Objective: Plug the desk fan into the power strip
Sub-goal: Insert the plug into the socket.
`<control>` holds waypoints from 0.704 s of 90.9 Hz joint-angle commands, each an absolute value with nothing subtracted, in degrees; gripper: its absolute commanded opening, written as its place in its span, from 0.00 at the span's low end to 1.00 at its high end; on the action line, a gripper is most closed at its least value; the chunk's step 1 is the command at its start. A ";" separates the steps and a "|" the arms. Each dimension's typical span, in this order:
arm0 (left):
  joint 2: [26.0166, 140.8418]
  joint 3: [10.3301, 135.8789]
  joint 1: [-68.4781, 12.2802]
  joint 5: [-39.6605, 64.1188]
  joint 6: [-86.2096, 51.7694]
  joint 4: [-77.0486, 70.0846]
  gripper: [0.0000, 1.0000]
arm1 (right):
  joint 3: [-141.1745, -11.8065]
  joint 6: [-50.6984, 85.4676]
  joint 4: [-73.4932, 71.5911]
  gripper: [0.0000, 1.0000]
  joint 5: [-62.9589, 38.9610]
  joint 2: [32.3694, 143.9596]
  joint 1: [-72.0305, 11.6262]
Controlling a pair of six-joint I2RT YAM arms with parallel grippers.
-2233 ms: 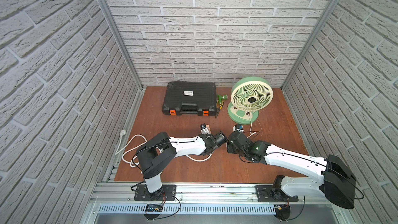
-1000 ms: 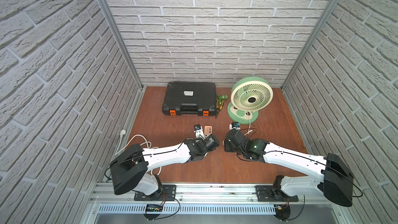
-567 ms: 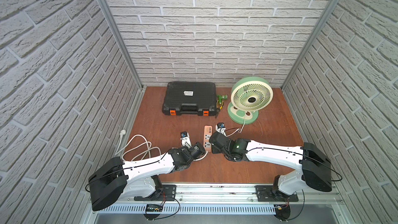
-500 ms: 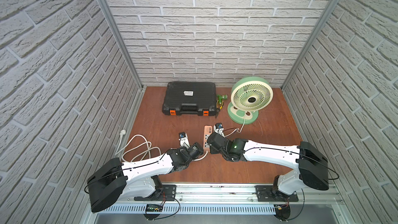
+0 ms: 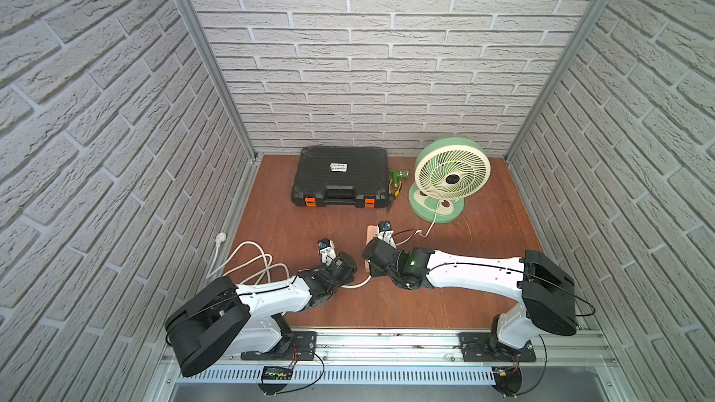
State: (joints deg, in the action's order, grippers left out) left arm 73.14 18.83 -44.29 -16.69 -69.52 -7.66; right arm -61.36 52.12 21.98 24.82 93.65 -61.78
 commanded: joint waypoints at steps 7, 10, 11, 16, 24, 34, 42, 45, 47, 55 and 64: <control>76.96 16.67 -44.00 -10.84 -67.38 -24.69 0.00 | -63.28 53.90 23.08 0.03 27.30 95.28 -62.47; 77.36 16.42 -44.02 -10.65 -67.50 -25.45 0.00 | -63.36 54.08 23.18 0.02 27.66 95.43 -62.49; 77.44 16.34 -43.98 -10.64 -67.45 -25.60 0.00 | -63.41 54.11 23.19 0.03 27.76 95.53 -62.53; 77.94 16.11 -44.00 -10.62 -67.77 -26.32 0.00 | -63.60 54.14 23.28 0.03 28.16 95.90 -62.64; 78.62 15.55 -44.03 -10.55 -68.05 -27.68 0.00 | -64.03 54.03 23.42 0.03 29.03 96.50 -62.87; 80.34 15.18 -43.95 -9.49 -68.27 -30.52 0.00 | -64.88 54.24 23.78 0.03 29.53 97.38 -63.02; 82.31 14.39 -44.07 -8.28 -68.58 -35.11 0.00 | -65.93 54.99 24.75 0.03 29.81 98.14 -63.09; 83.13 14.09 -44.04 -7.86 -68.78 -36.64 0.00 | -66.30 55.61 25.33 0.03 30.12 98.39 -63.10; 83.54 13.89 -44.10 -7.66 -68.96 -37.53 0.00 | -66.63 56.20 25.84 0.03 30.36 98.65 -63.11; 85.08 13.56 -44.06 -7.13 -69.45 -39.37 0.00 | -68.60 58.64 29.11 0.03 31.35 99.88 -63.10; 86.04 12.71 -44.05 -7.23 -70.12 -41.56 0.00 | -70.47 61.43 31.85 0.03 31.81 101.47 -63.10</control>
